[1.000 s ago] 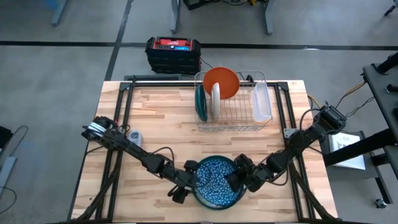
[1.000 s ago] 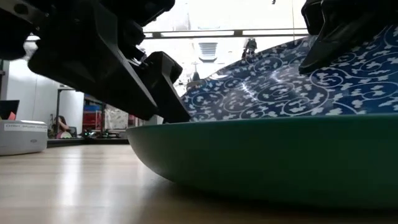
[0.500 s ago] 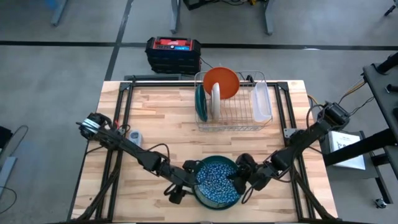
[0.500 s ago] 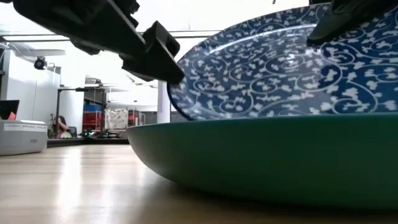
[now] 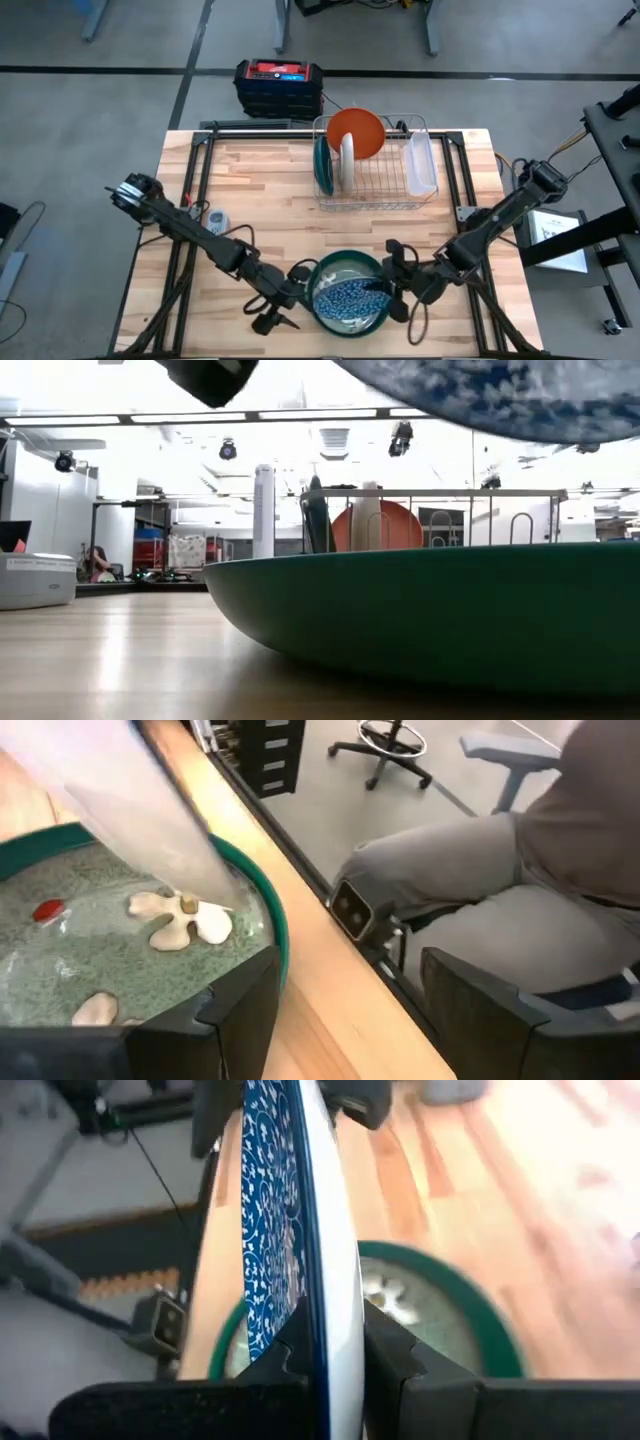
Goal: Sort dishes
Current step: Put the blue patterned plate in the dish rack
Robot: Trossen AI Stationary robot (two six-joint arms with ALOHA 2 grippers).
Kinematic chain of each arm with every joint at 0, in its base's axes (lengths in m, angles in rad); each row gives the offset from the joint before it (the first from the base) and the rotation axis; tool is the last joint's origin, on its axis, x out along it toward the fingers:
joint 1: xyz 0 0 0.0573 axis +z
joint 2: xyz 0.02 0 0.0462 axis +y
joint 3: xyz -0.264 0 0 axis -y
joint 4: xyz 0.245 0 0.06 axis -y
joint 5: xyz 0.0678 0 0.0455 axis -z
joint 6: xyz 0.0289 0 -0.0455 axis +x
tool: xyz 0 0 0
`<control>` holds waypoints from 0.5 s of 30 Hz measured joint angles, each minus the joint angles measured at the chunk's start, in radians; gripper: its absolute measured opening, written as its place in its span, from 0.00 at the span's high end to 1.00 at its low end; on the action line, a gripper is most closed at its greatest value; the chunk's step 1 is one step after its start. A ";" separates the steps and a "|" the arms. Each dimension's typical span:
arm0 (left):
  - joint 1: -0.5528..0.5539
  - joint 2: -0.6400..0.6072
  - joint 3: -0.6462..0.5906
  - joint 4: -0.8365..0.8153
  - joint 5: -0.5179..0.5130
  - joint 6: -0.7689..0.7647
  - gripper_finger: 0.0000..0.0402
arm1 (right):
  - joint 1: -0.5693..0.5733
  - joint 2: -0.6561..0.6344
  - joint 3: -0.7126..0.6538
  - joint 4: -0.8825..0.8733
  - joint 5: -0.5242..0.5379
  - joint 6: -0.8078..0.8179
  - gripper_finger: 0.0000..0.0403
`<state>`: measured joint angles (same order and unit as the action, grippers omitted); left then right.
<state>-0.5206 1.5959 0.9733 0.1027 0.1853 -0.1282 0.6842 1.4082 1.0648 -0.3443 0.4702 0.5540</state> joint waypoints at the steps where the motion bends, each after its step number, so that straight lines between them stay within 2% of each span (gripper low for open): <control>1: -0.003 -0.017 0.000 -0.019 0.001 0.006 0.43 | 0.000 -0.001 0.035 -0.063 0.001 -0.034 0.95; 8: -0.007 -0.140 0.000 -0.183 0.007 0.069 0.43 | -0.012 -0.002 0.307 -0.450 0.147 -0.330 0.95; 15: -0.007 -0.242 0.000 -0.238 -0.002 0.139 0.43 | -0.025 -0.004 0.500 -0.632 0.215 -0.982 0.95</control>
<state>-0.5278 1.3538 0.9737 -0.1348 0.1829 0.0107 0.6590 1.4038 1.5651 -0.9762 0.6850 -0.4281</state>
